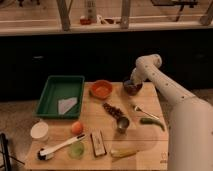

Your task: Wipe purple bowl with sponge

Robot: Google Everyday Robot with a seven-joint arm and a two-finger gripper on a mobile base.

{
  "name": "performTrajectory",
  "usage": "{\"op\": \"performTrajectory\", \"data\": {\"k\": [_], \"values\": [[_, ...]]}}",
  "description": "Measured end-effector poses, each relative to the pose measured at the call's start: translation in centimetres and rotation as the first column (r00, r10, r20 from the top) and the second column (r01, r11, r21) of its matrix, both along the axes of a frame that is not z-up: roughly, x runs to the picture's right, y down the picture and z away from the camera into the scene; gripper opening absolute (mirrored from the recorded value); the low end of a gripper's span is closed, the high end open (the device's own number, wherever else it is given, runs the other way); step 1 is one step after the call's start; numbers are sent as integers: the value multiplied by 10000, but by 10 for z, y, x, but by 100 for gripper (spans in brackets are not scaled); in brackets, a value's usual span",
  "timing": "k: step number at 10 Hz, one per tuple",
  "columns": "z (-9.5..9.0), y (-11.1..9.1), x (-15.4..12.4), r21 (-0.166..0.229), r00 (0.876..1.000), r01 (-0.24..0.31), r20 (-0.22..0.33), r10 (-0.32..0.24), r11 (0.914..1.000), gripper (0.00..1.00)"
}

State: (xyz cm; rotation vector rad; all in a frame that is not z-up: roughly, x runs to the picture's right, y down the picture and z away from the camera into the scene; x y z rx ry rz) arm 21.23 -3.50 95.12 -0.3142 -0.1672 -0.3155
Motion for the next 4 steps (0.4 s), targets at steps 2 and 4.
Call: {"op": "performTrajectory", "data": {"k": [2,4], "values": [[-2,0,12,-23,9997,-141,-196,140,9999,0],[-1,-5,22,24,9989,-273,-386,274,9996,0]]}}
